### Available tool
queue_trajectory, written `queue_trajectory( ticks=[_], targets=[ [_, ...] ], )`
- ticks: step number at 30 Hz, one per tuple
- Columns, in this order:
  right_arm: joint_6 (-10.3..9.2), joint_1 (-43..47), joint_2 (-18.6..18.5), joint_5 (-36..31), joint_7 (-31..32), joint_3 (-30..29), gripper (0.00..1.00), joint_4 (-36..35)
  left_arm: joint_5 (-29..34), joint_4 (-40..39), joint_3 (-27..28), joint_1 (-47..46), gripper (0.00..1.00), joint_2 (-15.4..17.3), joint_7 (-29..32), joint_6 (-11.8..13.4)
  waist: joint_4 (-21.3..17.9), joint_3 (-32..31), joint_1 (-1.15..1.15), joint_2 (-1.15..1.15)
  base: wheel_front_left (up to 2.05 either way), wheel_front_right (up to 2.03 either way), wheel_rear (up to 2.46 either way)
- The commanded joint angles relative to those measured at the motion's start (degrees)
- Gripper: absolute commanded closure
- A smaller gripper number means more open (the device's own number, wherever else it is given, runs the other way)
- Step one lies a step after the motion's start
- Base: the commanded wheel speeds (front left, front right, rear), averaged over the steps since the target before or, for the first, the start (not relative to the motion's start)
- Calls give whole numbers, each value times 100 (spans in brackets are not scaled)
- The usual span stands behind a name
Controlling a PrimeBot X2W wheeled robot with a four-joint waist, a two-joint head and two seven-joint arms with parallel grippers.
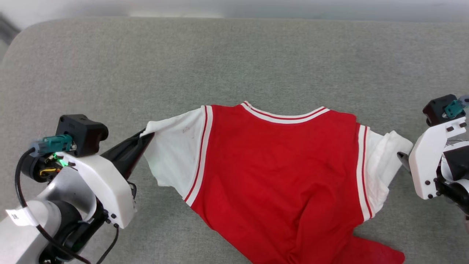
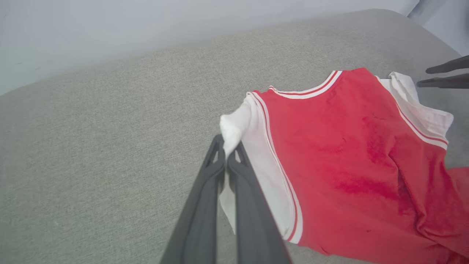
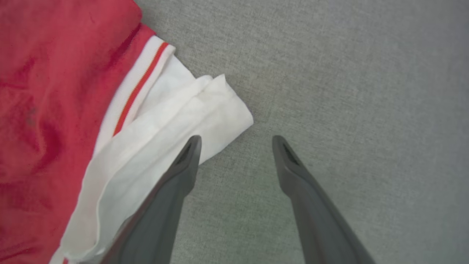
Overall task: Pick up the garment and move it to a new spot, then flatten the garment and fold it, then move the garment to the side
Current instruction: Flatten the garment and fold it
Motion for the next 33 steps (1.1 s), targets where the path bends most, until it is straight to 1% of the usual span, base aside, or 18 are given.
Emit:
queue_trajectory(
  ticks=[1, 4, 11, 13, 14, 18, 21, 25, 33],
  targets=[
    [-3, -107, -46, -62, 0, 54, 0, 217, 84, -188, -17, 33, 100, -16, -20, 54, 155, 140, 0, 0, 0, 0, 0],
    [-3, -127, -61, -86, -15, 164, 0, 450, 130, -327, -45, 3, 100, -43, -33, 77, 251, 230, 0, 0, 0, 0, 0],
    [17, 186, -62, 158, 27, 899, 0, 893, 145, -309, -56, 36, 100, -28, -76, 53, 358, 315, 0, 0, 0, 0, 0],
    [31, 210, -97, 196, -54, 1044, 72, 977, 133, -239, -66, 53, 100, -26, -83, 29, 359, 288, 0, 0, 0, 0, 0],
    [30, 177, -129, 180, -154, 1069, 100, 997, 133, -192, -63, 61, 100, -18, -95, 24, 353, 264, 0, 0, 0, 0, 0],
    [-3, -111, -263, 146, -572, 948, 100, 1001, 76, -21, -4, 117, 100, 17, -163, 26, 267, 95, 0, 0, 0, 0, 0],
    [-6, -317, -385, 133, -874, 866, 100, 930, 65, 94, 91, 162, 100, 76, -260, 74, 166, -96, 0, 0, 0, 0, 0],
    [-5, -519, -441, 207, -1209, 768, 100, 725, 8, 159, 259, 276, 100, 174, -410, 149, -5, -398, 0, 0, 0, 0, 0],
    [-5, -834, -689, 597, -1630, 572, 100, -28, 19, 110, 791, 339, 100, 450, -849, 356, -323, -905, 0, 0, 0, 0, 0]
  ],
)
